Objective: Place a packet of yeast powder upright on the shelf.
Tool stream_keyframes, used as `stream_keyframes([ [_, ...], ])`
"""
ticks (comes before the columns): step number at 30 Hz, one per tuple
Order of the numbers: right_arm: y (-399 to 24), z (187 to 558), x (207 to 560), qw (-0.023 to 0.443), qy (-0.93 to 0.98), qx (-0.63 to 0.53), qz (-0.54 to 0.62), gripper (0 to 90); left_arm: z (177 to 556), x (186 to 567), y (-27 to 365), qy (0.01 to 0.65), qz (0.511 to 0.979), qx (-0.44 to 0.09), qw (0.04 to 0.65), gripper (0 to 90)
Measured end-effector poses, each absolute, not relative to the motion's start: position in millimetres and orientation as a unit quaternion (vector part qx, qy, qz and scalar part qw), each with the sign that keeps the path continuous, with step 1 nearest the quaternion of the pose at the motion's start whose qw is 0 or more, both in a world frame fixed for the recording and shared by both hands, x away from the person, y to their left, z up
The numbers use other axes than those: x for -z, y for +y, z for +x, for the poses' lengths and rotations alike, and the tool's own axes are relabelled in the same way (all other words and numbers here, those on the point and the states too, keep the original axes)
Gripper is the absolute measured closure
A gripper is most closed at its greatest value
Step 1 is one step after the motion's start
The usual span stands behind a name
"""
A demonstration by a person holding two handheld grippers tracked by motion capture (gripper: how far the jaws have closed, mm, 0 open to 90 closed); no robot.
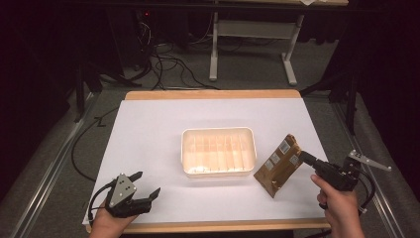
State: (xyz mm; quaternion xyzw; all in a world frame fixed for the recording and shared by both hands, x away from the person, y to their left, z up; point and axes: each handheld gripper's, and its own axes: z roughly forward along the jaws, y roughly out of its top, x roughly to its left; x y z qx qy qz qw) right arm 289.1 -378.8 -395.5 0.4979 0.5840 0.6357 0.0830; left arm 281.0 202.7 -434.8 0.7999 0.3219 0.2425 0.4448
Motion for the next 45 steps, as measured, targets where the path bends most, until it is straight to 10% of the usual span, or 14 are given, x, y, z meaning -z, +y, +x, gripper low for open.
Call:
stream_keyframes([
  [32, -372, 280, 374, 0.159, 0.556, -0.642, 0.504, 90.0, 280, 432, 207, 0.329, 0.788, -0.251, 0.455, 22.3],
  [45, -364, 282, 381, 0.116, 0.553, -0.656, 0.500, 89.7, 282, 433, 201, 0.322, 0.794, -0.247, 0.453, 22.3],
])
